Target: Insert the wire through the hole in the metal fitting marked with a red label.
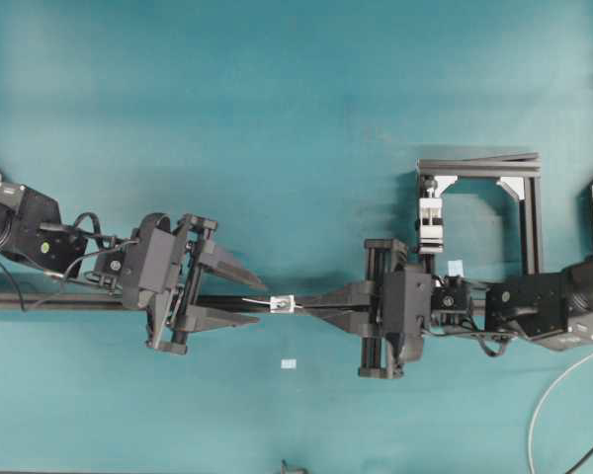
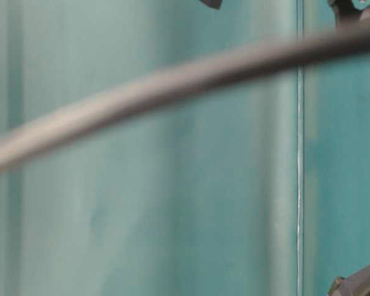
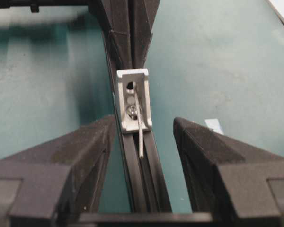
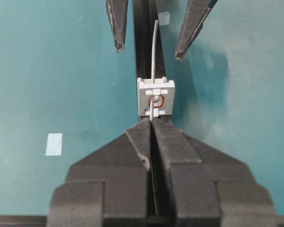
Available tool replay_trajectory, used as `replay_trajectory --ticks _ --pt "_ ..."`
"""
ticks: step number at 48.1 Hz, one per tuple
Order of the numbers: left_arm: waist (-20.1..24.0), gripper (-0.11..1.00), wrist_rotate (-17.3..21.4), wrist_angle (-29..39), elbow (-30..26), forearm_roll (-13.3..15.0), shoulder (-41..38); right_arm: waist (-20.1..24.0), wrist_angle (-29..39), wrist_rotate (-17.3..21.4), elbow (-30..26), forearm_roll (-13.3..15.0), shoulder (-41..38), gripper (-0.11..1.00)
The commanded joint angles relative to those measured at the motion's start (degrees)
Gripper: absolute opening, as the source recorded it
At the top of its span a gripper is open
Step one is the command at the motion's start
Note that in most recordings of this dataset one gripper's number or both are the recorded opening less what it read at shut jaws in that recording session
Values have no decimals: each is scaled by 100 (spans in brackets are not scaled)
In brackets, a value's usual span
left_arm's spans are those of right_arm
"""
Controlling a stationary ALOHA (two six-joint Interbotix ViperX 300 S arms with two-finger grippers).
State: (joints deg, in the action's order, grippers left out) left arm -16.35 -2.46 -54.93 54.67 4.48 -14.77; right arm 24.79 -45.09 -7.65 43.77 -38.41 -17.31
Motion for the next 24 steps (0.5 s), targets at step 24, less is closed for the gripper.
replay_trajectory --ticks 24 --pt "-18 -10 -9 492 -246 0 149 -9 -18 18 -70 26 88 0"
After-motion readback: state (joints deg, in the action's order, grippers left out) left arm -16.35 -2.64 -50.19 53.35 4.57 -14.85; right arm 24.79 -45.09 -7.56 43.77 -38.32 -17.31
